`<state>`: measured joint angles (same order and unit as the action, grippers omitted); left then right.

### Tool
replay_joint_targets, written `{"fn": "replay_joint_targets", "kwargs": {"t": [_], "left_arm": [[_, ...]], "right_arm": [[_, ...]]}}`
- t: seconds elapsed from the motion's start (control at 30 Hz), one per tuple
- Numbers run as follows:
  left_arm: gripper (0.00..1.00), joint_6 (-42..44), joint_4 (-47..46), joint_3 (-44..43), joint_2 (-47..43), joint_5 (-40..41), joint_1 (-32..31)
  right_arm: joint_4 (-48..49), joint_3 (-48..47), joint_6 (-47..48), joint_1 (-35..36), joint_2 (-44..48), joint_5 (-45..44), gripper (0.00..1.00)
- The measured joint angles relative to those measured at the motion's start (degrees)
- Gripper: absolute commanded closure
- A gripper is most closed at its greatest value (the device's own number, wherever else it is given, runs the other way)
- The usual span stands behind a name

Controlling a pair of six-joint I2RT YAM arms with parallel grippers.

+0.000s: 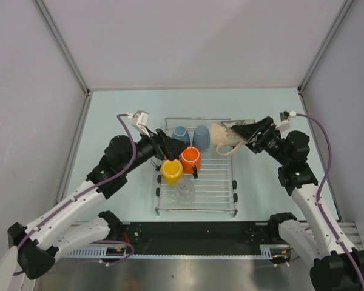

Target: Unload the cups from the dish rack

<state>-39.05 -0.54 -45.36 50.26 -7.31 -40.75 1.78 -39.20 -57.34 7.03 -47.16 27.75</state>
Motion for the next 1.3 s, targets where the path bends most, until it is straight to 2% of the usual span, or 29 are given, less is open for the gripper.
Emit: {"fn": "replay_joint_targets", "kwargs": {"t": [0.17,0.3,0.47,0.57,0.67,0.73,0.77,0.83,0.93,0.97,1.1,1.2,1.23,1.3], "left_arm": [[0.06,-3.1,-10.4,2.4,1.8,-5.2,0.0],[0.06,-4.8,-15.2,2.9,3.8,-7.3,0.0],[0.06,-6.0,-18.8,3.7,4.3,-8.4,0.0],[0.12,-6.1,-20.0,4.1,4.2,-8.7,0.0],[0.29,-6.6,-20.1,4.6,4.0,-9.1,0.0],[0.35,-7.2,-20.8,5.1,4.0,-9.4,0.0],[0.44,-7.5,-21.3,5.5,4.0,-9.6,0.0],[0.51,-8.0,-21.9,6.3,4.0,-9.8,0.0],[0.73,-10.2,-23.1,7.2,3.8,-10.2,0.2],[0.99,-11.5,-24.0,7.4,3.8,-10.3,0.2],[1.0,-16.4,-29.7,7.3,3.1,-13.5,-0.1],[1.0,-16.0,-30.4,7.3,2.2,-14.1,-0.3],[1.0,-15.8,-30.2,7.2,2.2,-14.1,-0.3],[1.0,-15.3,-27.7,6.2,2.2,-13.8,-0.3]], "right_arm": [[11.3,2.7,-4.8,7.5,0.1,2.6,1.0],[17.8,2.7,-5.6,14.0,-1.5,2.9,1.0],[20.9,2.7,-5.6,19.1,-4.8,2.5,1.0],[21.2,2.6,-5.1,20.9,-6.5,1.1,1.0],[22.5,2.6,-4.9,22.4,-8.0,-0.4,1.0],[23.6,2.4,-4.8,23.1,-8.8,-0.9,1.0],[24.3,2.3,-4.8,23.6,-9.4,-1.2,1.0],[26.0,1.9,-4.8,25.0,-10.7,-1.9,1.0],[27.5,1.6,-4.8,26.3,-12.0,-3.1,1.0],[28.6,1.5,-5.0,26.4,-12.3,-3.3,1.0],[32.7,0.9,-7.2,27.1,-12.5,-1.7,1.0],[32.9,-0.4,-6.9,27.9,-12.5,-1.3,0.8],[32.4,-0.6,-6.7,28.0,-12.5,-1.3,0.61],[31.3,-0.7,-6.4,27.8,-12.5,-1.6,0.42]]}}
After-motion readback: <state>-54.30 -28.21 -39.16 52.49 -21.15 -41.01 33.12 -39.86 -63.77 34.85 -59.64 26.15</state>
